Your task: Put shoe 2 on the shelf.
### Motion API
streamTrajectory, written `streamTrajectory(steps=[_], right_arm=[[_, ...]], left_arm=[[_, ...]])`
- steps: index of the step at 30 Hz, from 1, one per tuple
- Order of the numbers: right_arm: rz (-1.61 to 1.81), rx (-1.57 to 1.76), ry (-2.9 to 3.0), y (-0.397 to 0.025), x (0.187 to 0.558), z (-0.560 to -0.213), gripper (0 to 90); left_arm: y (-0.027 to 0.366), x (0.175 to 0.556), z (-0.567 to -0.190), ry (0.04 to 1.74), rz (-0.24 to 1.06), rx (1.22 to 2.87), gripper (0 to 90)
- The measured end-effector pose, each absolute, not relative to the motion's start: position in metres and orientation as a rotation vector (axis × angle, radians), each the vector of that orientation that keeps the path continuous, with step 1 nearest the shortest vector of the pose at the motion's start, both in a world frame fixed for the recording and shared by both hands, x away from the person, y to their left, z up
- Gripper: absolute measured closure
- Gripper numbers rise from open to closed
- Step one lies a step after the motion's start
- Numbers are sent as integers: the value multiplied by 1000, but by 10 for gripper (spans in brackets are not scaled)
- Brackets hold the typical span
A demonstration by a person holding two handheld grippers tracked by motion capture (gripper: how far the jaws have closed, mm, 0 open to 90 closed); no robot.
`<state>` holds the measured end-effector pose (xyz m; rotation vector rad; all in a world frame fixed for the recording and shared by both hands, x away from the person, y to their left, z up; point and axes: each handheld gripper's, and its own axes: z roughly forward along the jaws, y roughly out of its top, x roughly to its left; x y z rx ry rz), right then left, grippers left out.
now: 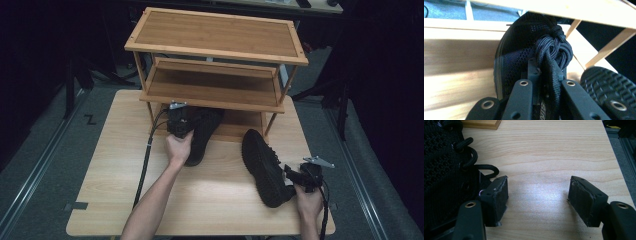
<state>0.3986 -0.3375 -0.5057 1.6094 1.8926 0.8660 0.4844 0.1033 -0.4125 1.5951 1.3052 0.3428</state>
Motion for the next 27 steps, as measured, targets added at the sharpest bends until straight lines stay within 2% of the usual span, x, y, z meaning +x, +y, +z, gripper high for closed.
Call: streamTrajectory(steps=[15,27], right_arm=[[863,1614,1890,-337,398,-506,327],[860,1613,1891,-336,398,-506,327]], left_arm=[[102,502,-426,1387,370,1473,848],[90,516,-427,1398,391,1481,848]])
